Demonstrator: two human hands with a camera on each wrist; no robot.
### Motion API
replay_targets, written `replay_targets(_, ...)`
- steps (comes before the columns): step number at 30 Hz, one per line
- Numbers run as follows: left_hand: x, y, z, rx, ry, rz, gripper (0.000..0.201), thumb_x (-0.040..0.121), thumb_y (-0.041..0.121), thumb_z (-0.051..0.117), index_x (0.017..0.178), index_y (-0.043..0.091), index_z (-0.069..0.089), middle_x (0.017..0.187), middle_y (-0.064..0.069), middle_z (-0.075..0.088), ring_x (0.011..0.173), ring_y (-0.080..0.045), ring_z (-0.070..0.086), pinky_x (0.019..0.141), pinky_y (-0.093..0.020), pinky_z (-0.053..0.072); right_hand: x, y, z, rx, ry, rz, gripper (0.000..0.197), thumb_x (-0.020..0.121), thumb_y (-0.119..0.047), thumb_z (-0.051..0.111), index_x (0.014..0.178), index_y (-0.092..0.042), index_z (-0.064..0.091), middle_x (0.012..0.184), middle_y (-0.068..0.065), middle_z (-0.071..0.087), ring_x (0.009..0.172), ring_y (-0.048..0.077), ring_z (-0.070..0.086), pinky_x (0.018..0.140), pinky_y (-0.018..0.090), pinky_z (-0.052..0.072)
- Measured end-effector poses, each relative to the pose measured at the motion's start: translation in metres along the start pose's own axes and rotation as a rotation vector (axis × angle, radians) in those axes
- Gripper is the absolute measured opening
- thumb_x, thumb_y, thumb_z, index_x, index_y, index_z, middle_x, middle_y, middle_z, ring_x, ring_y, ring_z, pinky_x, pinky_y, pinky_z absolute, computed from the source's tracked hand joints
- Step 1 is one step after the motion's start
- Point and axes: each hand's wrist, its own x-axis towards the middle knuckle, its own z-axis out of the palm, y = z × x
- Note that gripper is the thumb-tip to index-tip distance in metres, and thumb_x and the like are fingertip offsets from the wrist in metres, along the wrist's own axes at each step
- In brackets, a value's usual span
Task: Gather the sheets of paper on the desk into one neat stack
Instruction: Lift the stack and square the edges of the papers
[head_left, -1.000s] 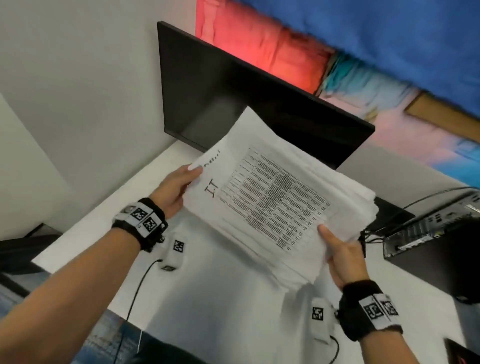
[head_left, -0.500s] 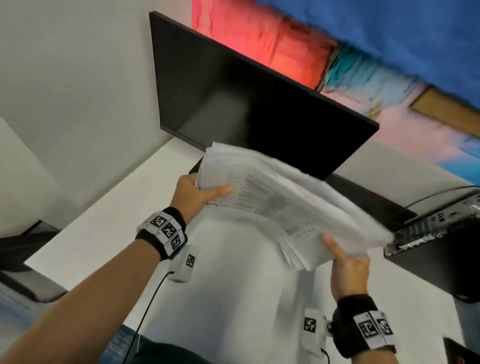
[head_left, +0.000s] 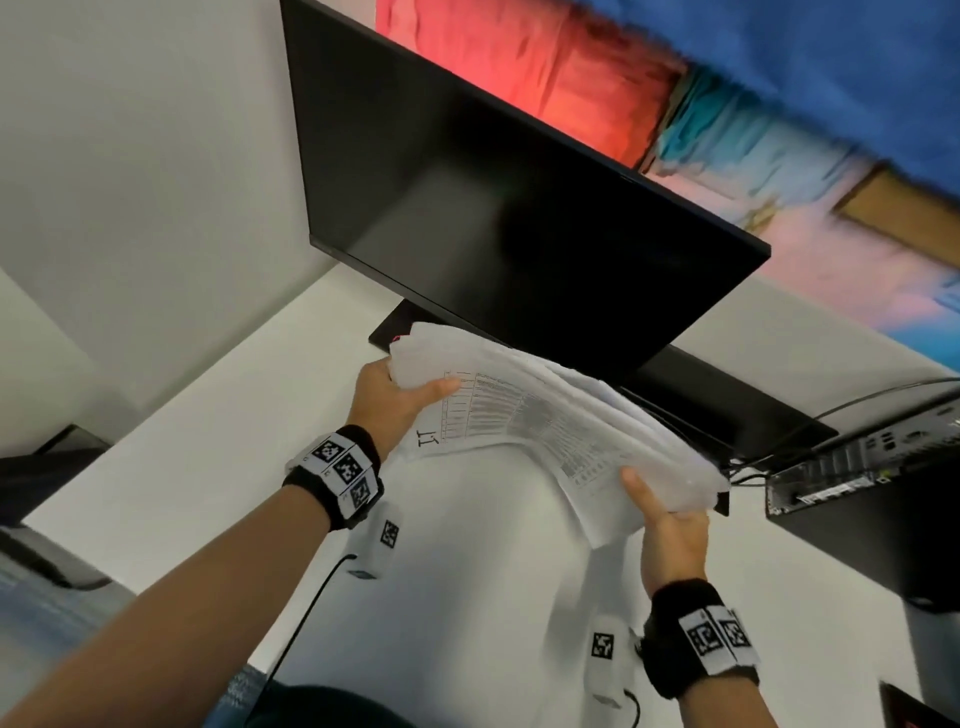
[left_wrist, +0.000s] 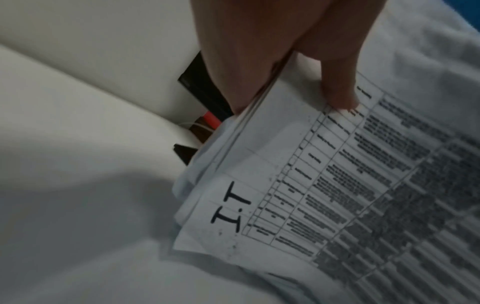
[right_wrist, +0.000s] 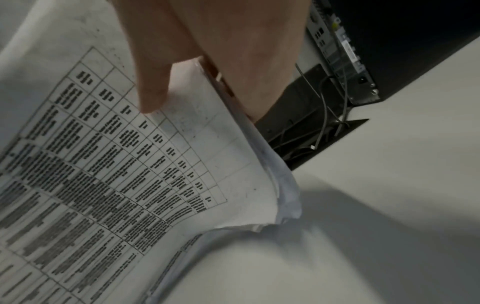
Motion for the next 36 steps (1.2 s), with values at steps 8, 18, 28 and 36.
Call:
replay_targets(8,0.003,-0.009,0.013,0.057,-0.027,-0.020,0.015,0.083,0.020,0.080,0.095,0.026,0.074,0.087,0.013,0.078,0.088,-0.008,0.077,0.078,-0.029,0.063,0.003,0.006,0.008,-0.016,0.064,0.056,0.034,0.078,-0.013,0.079,0.111,-0.016,0.071,0.097,-0.004,0.078,0.093,0.014,0.073,0.080,0.026,0.057)
replay_targets(18,-0.006,-0.025,0.007,0.078,-0.134,-0.156,0.041,0.068,0.008,0.090,0.102,0.018,0.070,0.100,0.000,0.078,0.096,-0.018,0.074,0.081,-0.029,0.061,-0.004,0.040,-0.007,-0.186,0.080,0.244,0.028,0.077,-0.005,0.071,0.102,-0.016,0.066,0.105,0.012,0.066,0.099,0.032,0.060,0.082,0.040,0.045)
replay_targets(28,-0.006,-0.020,0.023,0.060,-0.094,-0.130,0.046,0.070,0.007,0.089,0.113,0.009,0.072,0.101,0.000,0.078,0.095,-0.016,0.075,0.082,-0.032,0.062,-0.001,0.035,0.000,-0.050,0.164,0.202,0.047,0.074,0.000,0.074,0.121,-0.004,0.067,0.109,0.012,0.072,0.109,0.035,0.065,0.098,0.044,0.049)
replay_targets(36,-0.007,0.000,0.015,-0.014,0.000,-0.023,0.032,0.084,0.029,0.078,0.107,0.012,0.064,0.100,0.004,0.074,0.093,-0.013,0.073,0.078,-0.027,0.058,-0.006,0.014,-0.009,-0.142,0.147,-0.058,0.066,0.074,0.001,0.079,0.132,-0.018,0.055,0.122,0.004,0.064,0.111,0.021,0.062,0.096,0.035,0.050)
